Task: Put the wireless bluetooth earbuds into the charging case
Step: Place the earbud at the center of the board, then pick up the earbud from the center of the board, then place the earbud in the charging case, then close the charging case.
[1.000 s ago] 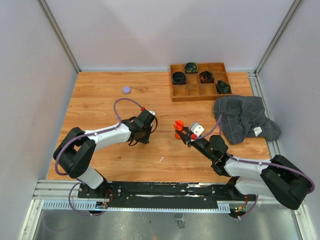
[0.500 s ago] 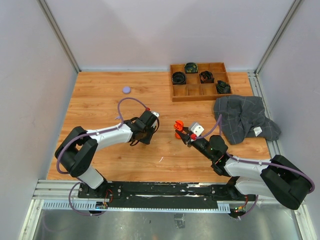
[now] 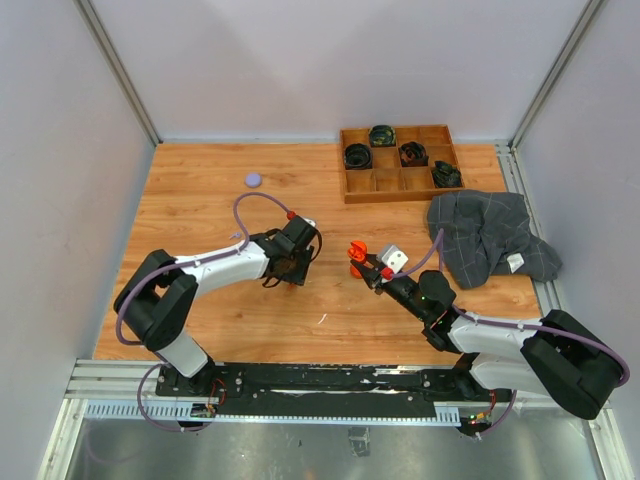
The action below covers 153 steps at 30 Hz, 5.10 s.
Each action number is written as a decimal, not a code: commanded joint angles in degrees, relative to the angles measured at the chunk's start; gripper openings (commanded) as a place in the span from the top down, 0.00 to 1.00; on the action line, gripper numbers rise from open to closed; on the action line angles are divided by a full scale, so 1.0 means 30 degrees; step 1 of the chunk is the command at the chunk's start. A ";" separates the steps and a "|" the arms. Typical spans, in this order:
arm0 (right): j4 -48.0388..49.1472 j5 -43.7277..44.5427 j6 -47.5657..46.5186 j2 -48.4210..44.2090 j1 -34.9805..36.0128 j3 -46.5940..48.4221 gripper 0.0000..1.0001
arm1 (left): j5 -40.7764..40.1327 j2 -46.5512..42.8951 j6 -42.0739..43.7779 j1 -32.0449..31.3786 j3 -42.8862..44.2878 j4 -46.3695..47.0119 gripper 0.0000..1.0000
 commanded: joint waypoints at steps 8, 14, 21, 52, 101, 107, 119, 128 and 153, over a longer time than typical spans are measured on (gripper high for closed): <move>0.0265 0.0199 -0.0126 -0.0293 0.0420 -0.0072 0.99 | 0.0518 0.1754 -0.1619 0.0533 0.2127 -0.3114 0.57; 0.0236 0.0174 -0.0123 -0.0310 0.0422 -0.0074 0.99 | 0.0787 0.2333 -0.1696 0.0830 0.2315 -0.3320 0.60; 0.0172 0.0177 -0.0123 -0.0295 0.0421 -0.0044 0.99 | 0.1259 0.3012 -0.1738 0.0831 0.2818 -0.3474 0.66; 0.0229 -0.0250 0.0229 -0.0285 0.0421 0.0099 0.99 | 0.1541 -0.1076 -0.1511 0.0478 0.2532 -0.3168 0.90; 0.0816 -0.2694 0.2690 -0.0179 0.0420 0.1919 0.99 | 0.3429 -0.8105 0.0011 -0.3900 -0.2998 1.3978 0.96; 0.0641 -0.2738 0.2688 -0.0462 0.0420 0.1927 0.99 | 0.3448 -0.7936 0.0152 -0.4047 -0.3370 1.3961 0.95; 0.0508 -0.3055 0.2662 -0.0731 0.0426 0.2036 0.99 | 0.3381 -0.7985 0.0177 -0.4083 -0.3737 1.3890 0.82; 0.0403 -0.3331 0.2631 -0.0673 0.0420 0.1978 0.99 | 0.2888 -0.9031 0.0056 -0.4055 -0.2742 1.1813 0.40; 0.0568 -1.0044 0.5606 0.0544 -0.1123 0.3770 0.99 | 1.7027 -0.9022 -0.3373 0.2849 -0.2605 1.1578 0.18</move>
